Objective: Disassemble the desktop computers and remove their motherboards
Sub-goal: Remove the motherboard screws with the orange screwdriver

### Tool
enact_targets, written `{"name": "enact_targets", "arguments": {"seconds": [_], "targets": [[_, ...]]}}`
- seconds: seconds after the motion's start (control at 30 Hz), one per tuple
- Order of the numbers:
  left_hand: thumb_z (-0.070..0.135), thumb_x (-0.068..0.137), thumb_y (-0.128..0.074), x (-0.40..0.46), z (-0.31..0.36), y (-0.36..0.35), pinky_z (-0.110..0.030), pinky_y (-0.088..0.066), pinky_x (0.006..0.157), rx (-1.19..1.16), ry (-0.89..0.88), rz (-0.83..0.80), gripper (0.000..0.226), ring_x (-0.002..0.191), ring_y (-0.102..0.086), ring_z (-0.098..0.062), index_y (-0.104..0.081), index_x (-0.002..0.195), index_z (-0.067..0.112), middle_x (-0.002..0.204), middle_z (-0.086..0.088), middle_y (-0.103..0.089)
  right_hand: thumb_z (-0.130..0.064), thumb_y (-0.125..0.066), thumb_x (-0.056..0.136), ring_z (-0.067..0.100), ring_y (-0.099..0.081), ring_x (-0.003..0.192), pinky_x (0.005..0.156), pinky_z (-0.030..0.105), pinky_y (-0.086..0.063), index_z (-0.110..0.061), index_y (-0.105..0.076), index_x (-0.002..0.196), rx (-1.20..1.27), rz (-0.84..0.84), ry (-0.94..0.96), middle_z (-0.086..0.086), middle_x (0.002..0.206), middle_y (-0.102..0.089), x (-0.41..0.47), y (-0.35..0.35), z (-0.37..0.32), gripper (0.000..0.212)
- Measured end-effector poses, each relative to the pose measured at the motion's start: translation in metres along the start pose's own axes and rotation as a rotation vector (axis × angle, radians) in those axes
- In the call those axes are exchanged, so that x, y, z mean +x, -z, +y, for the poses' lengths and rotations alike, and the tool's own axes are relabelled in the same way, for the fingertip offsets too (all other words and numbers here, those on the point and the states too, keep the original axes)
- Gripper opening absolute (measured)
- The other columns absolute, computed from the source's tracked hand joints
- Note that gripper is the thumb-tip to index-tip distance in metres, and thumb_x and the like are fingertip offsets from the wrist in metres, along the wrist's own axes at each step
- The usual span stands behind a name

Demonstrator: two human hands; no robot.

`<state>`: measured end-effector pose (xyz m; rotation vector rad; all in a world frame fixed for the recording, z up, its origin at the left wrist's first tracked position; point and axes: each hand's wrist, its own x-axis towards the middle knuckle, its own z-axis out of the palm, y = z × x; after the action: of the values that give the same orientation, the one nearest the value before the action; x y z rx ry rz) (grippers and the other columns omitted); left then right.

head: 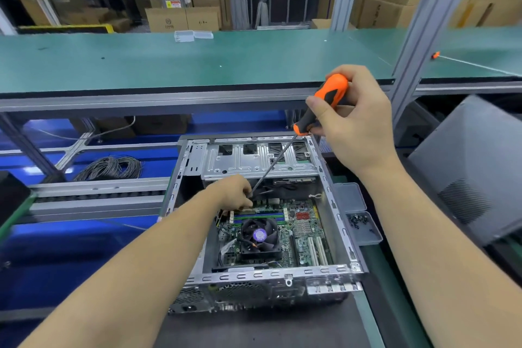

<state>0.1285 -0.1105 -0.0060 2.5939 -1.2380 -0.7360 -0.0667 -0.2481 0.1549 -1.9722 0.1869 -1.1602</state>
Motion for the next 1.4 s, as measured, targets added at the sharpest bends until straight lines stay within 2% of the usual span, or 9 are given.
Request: {"name": "enact_targets", "arguments": {"seconds": [0.13, 0.37, 0.5, 0.67, 0.93, 1.03, 1.13, 1.23, 1.4], "targets": [[0.016, 0.089, -0.073, -0.004, 0.007, -0.006, -0.038, -0.059, 0.079, -0.001, 0.027, 0.118, 0.006, 0.082, -0.07, -0.023, -0.075, 0.089, 0.01, 0.086, -0.005, -0.074, -0.026, -0.074, 0.086, 0.031, -0.069, 0.082, 0.069, 0.05, -0.06, -0.024, -0.053, 0.103, -0.013, 0.022, 0.01, -0.008, 0.079, -0.057, -0.001, 0.014, -0.002, 0.027], [0.022, 0.088, -0.075, -0.02, 0.025, -0.008, -0.026, -0.051, 0.065, -0.107, 0.053, 0.333, 0.011, 0.073, -0.067, -0.015, -0.073, 0.078, 0.018, 0.077, 0.003, -0.072, -0.033, -0.074, 0.082, 0.035, -0.067, 0.083, 0.069, 0.05, -0.06, -0.04, -0.051, 0.095, -0.06, 0.174, 0.036, 0.003, 0.086, -0.058, 0.014, 0.044, -0.008, 0.027], [0.033, 0.09, -0.073, -0.023, 0.082, -0.004, -0.022, -0.046, 0.056, -0.151, -0.133, 0.354, 0.014, 0.063, -0.06, -0.004, -0.067, 0.079, 0.026, 0.073, 0.012, -0.066, -0.039, -0.072, 0.082, 0.022, -0.064, 0.083, 0.072, 0.043, -0.057, -0.029, -0.056, 0.102, -0.171, 0.348, 0.079, -0.013, 0.081, -0.056, 0.028, 0.067, -0.005, 0.027], [0.028, 0.093, -0.068, -0.007, 0.154, -0.015, -0.036, -0.055, 0.078, -0.034, -0.339, 0.329, 0.01, 0.085, -0.064, -0.015, -0.074, 0.093, 0.02, 0.092, 0.006, -0.071, -0.042, -0.069, 0.085, 0.026, -0.067, 0.084, 0.073, 0.047, -0.059, -0.017, -0.056, 0.112, -0.111, 0.586, -0.018, -0.012, 0.085, -0.056, 0.04, 0.109, 0.021, 0.039], [0.033, 0.092, -0.069, 0.046, 0.22, -0.036, -0.034, -0.047, 0.087, 0.332, -0.388, 0.29, 0.024, 0.111, -0.061, -0.023, -0.069, 0.115, 0.025, 0.116, 0.004, -0.07, -0.03, -0.068, 0.088, 0.002, -0.059, 0.082, 0.078, 0.025, -0.053, -0.006, -0.058, 0.121, -0.167, 0.744, -0.016, -0.016, 0.094, -0.056, 0.041, 0.157, 0.055, 0.042], [0.042, 0.093, -0.065, 0.05, 0.215, -0.04, -0.041, -0.048, 0.097, 0.388, -0.357, 0.27, 0.04, 0.121, -0.055, -0.025, -0.063, 0.13, 0.025, 0.129, 0.002, -0.065, -0.028, -0.069, 0.089, 0.002, -0.062, 0.084, 0.078, 0.031, -0.057, -0.008, -0.057, 0.121, -0.144, 0.744, -0.039, -0.015, 0.095, -0.058, 0.038, 0.161, 0.062, 0.04], [0.034, 0.098, -0.051, 0.039, 0.194, -0.031, -0.041, -0.049, 0.095, 0.299, -0.387, 0.381, 0.033, 0.112, -0.058, -0.025, -0.068, 0.123, 0.02, 0.121, -0.002, -0.068, -0.028, -0.069, 0.089, -0.002, -0.062, 0.082, 0.078, 0.033, -0.057, -0.01, -0.057, 0.12, -0.118, 0.733, -0.045, -0.017, 0.093, -0.058, 0.037, 0.15, 0.062, 0.038], [0.026, 0.097, -0.05, 0.014, 0.151, -0.01, -0.041, -0.049, 0.093, 0.23, -0.366, 0.478, 0.03, 0.109, -0.06, -0.027, -0.069, 0.118, 0.014, 0.115, -0.005, -0.069, -0.03, -0.069, 0.088, 0.013, -0.065, 0.085, 0.078, 0.042, -0.057, -0.023, -0.053, 0.115, -0.068, 0.669, -0.052, -0.007, 0.094, -0.062, 0.037, 0.123, 0.052, 0.033], [0.028, 0.096, -0.049, -0.037, 0.035, 0.022, -0.043, -0.046, 0.095, 0.333, -0.025, 0.523, 0.037, 0.116, -0.056, -0.03, -0.061, 0.13, 0.019, 0.125, -0.005, -0.064, -0.032, -0.069, 0.089, 0.017, -0.065, 0.087, 0.081, 0.041, -0.056, -0.015, -0.056, 0.122, -0.033, 0.558, -0.01, -0.01, 0.094, -0.06, 0.04, 0.065, 0.026, 0.04]]}}
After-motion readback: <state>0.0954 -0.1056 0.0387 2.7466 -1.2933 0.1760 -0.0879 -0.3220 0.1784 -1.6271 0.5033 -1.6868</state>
